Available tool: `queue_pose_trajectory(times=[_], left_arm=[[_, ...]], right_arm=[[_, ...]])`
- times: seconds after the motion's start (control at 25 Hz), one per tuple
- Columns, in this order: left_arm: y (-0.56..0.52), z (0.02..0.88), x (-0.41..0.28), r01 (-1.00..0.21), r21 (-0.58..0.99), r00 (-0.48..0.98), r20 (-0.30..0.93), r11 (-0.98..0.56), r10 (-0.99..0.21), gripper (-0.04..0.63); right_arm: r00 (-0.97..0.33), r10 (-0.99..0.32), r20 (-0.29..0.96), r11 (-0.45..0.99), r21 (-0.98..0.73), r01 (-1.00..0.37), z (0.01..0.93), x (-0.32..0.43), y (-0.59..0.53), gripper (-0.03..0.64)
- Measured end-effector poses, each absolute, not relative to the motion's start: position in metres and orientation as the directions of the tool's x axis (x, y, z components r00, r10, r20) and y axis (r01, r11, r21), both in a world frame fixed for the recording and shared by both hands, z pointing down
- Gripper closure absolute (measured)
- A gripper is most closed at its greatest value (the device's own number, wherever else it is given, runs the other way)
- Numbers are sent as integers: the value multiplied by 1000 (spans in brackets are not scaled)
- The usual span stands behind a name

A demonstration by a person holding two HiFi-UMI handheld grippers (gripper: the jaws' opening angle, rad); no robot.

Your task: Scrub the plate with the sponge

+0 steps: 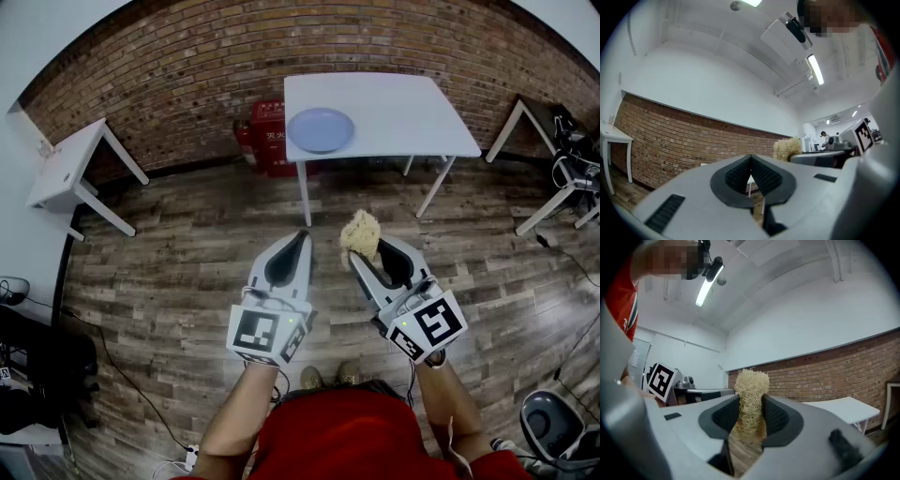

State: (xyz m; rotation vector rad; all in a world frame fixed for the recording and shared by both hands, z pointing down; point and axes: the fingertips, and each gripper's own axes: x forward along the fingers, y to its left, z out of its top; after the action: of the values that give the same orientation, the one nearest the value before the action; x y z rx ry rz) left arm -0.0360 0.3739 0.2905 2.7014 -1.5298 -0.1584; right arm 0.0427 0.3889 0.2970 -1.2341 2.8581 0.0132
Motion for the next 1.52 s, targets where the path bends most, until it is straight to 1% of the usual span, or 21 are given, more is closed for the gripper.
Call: queue_pose_trajectory(times=[0.76, 1.04, 1.32, 1.52], left_arm=[[357, 288, 9, -885, 56, 458, -67, -462, -886, 581], [345, 291, 17, -902, 54, 425, -56, -428, -903, 581], [309, 292, 13, -905, 43, 420, -58, -422, -906, 581], [258, 297, -4, -903, 46, 425, -66, -428, -903, 581]], right_arm=[[-714, -696, -78, 718, -36, -696, 290, 96, 366, 463], [-718, -693, -71, 721, -65, -690, 295, 113, 348, 463], [-713, -698, -70, 716, -65, -695, 297, 114, 310, 463], [-704, -707, -60, 707, -55, -705, 302, 100, 263, 463]])
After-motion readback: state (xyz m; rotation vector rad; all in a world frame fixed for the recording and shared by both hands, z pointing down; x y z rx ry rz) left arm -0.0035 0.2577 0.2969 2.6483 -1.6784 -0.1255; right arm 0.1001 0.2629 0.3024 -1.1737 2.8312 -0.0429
